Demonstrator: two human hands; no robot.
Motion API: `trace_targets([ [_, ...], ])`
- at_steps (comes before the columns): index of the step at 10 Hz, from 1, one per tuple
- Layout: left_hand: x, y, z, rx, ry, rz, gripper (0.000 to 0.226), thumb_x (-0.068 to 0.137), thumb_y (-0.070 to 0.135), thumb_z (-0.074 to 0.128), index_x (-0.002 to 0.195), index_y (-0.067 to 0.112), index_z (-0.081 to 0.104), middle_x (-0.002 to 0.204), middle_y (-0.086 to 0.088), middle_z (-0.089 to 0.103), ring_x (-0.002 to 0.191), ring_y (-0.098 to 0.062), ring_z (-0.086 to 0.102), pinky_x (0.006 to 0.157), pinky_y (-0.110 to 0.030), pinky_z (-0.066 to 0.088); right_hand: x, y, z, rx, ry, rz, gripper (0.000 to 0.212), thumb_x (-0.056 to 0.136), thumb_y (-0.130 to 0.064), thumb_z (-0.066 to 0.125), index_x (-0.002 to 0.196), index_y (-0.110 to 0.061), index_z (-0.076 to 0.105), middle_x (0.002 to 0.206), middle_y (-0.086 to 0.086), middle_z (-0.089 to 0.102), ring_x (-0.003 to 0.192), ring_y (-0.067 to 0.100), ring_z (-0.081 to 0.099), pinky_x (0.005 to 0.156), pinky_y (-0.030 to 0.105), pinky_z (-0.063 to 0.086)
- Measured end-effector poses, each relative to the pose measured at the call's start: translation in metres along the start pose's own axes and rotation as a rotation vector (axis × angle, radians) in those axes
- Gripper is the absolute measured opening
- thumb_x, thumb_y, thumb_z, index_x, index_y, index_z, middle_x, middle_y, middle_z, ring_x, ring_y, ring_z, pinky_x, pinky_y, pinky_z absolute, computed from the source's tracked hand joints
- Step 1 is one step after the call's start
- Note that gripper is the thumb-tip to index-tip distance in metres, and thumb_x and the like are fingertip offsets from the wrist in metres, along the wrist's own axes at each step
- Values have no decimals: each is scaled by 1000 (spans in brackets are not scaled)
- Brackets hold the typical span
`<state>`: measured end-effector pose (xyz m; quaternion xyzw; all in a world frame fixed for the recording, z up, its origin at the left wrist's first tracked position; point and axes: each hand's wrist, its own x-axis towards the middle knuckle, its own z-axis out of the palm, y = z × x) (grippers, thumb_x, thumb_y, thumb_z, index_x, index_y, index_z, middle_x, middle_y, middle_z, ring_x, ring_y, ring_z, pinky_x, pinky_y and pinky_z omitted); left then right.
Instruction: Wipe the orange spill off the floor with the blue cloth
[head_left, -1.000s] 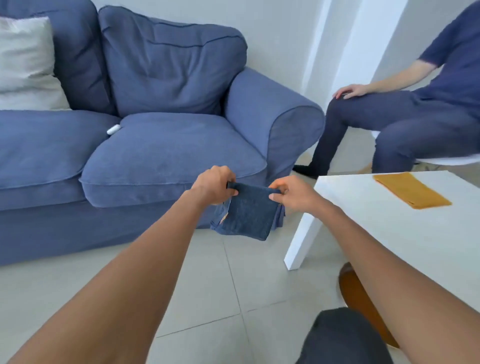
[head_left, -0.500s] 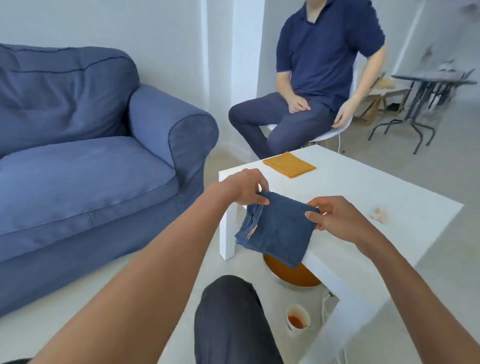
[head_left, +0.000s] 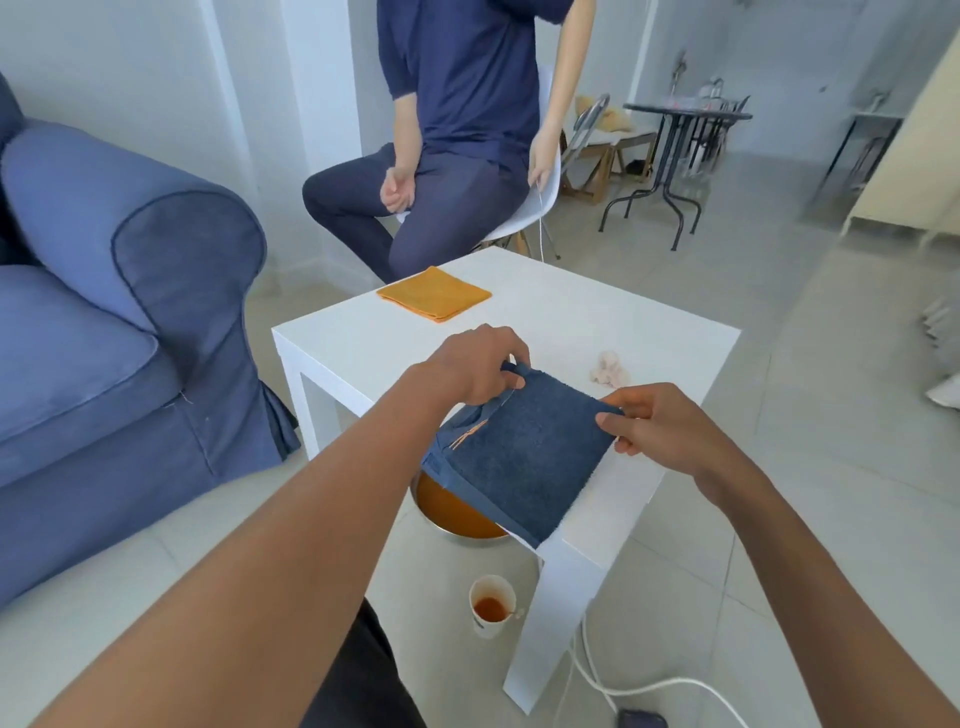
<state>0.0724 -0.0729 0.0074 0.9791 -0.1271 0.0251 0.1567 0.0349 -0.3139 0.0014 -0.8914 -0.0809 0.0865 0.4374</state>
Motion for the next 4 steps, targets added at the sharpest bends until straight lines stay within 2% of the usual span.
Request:
trace_targets([
  [2,10,15,11,-66,48,11,24,96,24,57,118,21,67,124,-3,64,110,-25,59,92,-39,49,6,8,-12,-130,99,2,11,92,-20,65,89,-21,75,86,-1,71,75,14,61,64,23,44],
  [3,8,19,16,-67,79,-14,24,97,23,55,118,23,66,124,-4,65,108,-24,60,87,-34,46,10,13,-4,-314,165,-30,11,93,-22,63,98,-23,73,95,1,72,79,15,62,65,24,43],
  [4,5,14,21,-34,110,-27,33,99,31,50,131,25,56,133,-3,57,119,-24,55,95,-33,42,13,20,15,-382,214,-91,32,95,-31,61,125,-20,63,117,2,67,99,18,62,86,29,47],
])
